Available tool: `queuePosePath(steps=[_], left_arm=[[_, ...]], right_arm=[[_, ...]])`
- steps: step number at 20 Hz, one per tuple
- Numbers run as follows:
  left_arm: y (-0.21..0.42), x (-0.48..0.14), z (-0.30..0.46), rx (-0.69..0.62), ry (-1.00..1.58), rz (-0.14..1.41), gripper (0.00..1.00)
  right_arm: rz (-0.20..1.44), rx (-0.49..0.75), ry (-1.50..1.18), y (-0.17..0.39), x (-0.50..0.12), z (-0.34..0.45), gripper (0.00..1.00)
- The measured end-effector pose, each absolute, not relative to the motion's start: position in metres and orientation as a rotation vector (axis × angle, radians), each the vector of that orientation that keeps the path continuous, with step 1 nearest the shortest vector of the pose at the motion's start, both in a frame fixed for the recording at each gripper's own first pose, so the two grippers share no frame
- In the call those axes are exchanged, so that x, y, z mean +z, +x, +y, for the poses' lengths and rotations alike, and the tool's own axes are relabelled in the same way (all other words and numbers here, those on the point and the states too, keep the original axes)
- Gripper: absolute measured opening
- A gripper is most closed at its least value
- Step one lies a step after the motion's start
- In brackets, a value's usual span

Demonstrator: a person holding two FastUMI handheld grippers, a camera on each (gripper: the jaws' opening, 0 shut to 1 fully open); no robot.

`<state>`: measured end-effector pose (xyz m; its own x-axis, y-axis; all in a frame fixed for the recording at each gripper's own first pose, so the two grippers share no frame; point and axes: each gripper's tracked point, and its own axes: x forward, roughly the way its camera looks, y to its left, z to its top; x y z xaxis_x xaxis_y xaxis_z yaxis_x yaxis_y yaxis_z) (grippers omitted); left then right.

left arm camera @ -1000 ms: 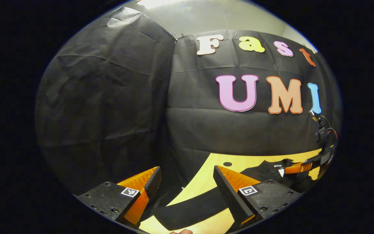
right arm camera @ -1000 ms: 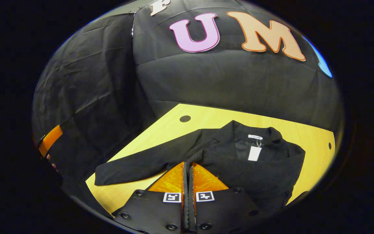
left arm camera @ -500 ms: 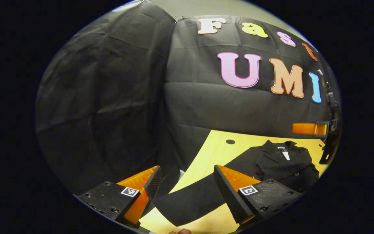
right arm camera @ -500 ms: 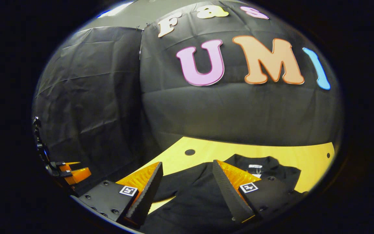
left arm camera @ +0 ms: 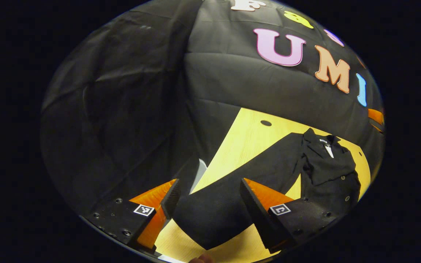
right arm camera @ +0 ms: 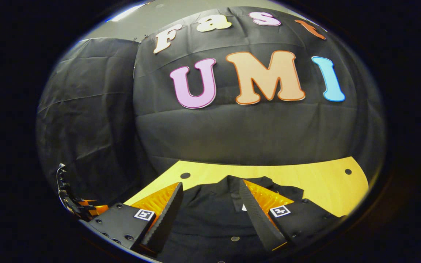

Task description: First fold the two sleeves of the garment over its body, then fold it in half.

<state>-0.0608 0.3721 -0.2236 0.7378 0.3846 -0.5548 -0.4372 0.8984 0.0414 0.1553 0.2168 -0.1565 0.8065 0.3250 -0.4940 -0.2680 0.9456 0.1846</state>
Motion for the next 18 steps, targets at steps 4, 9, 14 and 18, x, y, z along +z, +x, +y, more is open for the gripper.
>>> queuePosePath(steps=[4,9,14,18], left_arm=[[-0.071,-0.257,0.378,0.488,-0.103,0.663,0.98],[-0.078,-0.28,0.371,0.455,0.009,0.702,0.96],[-0.077,-0.282,0.362,0.403,-0.002,0.718,0.93],[-0.072,-0.282,0.351,0.355,-0.001,0.733,0.44]], right_arm=[[0.582,0.296,0.13,0.143,-0.163,0.206,0.98],[0.589,0.297,0.112,0.137,-0.165,0.2,0.98],[0.591,0.309,0.074,0.131,-0.168,0.194,0.98],[0.579,0.314,0.08,0.127,-0.162,0.187,0.99]])
